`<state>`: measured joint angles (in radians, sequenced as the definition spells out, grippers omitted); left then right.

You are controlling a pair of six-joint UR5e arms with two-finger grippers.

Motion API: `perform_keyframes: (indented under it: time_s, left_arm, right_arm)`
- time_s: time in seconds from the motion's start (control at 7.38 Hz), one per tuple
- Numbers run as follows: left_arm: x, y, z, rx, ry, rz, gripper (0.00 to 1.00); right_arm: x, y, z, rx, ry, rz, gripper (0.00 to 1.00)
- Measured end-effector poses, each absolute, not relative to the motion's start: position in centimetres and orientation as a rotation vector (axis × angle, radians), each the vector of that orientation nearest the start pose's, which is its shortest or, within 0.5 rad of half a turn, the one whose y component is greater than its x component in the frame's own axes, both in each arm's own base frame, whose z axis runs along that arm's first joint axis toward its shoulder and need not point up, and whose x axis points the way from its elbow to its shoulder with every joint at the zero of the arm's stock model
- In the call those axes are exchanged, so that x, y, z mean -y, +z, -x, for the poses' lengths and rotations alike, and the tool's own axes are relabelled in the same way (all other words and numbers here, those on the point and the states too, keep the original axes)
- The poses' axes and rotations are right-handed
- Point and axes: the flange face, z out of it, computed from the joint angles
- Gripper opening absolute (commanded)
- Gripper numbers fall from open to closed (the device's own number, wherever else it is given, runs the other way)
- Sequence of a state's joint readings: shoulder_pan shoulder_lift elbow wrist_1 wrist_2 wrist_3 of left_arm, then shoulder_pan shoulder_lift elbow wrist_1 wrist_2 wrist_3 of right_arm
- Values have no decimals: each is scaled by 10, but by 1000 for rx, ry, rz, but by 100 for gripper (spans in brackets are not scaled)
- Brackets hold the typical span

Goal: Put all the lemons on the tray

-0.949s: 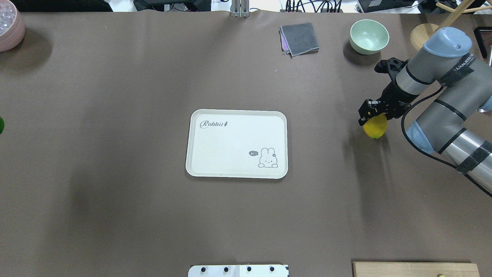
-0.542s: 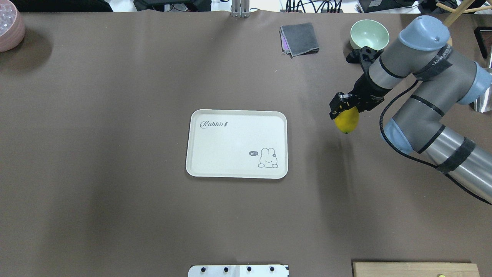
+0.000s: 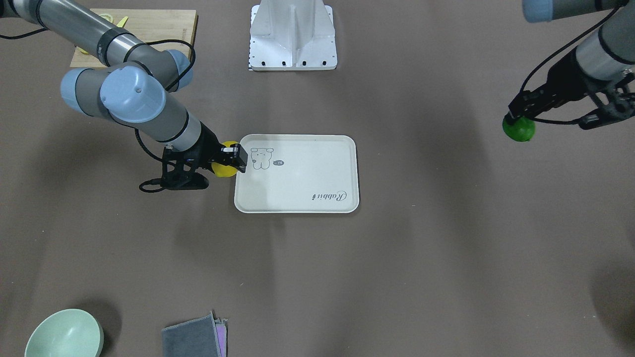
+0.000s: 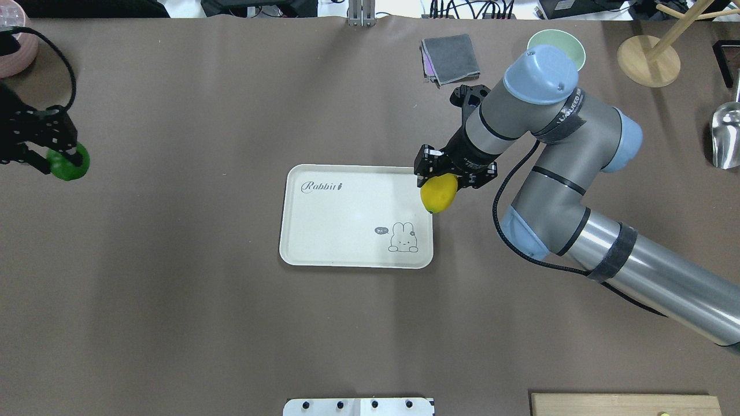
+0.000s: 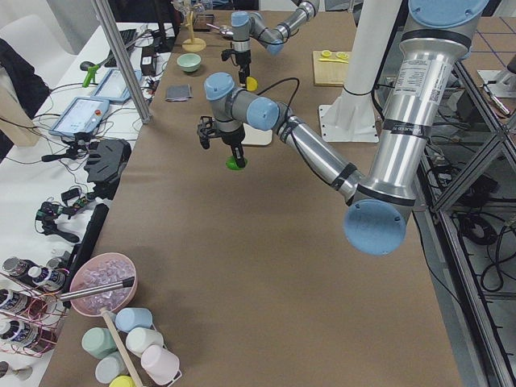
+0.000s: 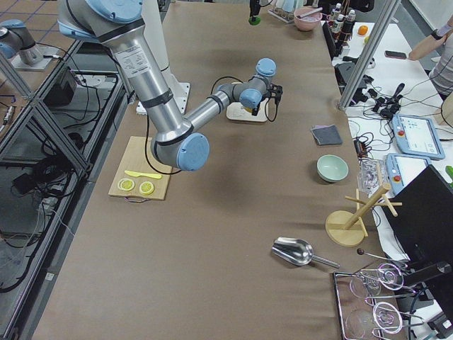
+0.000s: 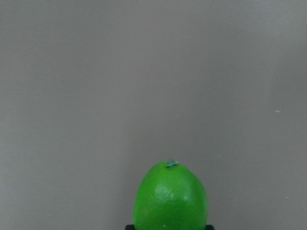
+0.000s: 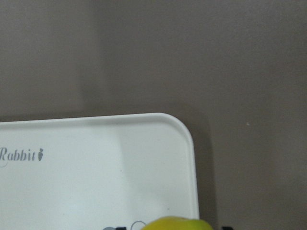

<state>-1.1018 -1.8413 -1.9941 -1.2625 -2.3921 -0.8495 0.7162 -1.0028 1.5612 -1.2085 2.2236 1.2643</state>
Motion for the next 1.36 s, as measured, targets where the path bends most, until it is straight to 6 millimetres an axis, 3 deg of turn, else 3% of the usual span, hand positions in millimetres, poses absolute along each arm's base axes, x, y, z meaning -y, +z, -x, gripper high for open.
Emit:
perform_keyframes:
  time_s: [0.41,0.54,0.81,1.08,1.36]
  left_arm:
    - [524,308,-268,-829,-199,238,0]
    - [523,297,-291,-817,-206,246,0]
    - [511,279,-330,-799,-220,258,0]
    - [498,266,-368,-780,-238,259,0]
    - [500,256,-399,-793,-281,271,0]
  right_arm:
    - [479,269,504,1073,37,17,29]
    - [475,268,510,1066,36,-6,32]
    - [469,271,519,1053,36,-23,54]
    - [467,275,522,1045,37,-28,58]
    - [465,278,524,1038,39,-29,59]
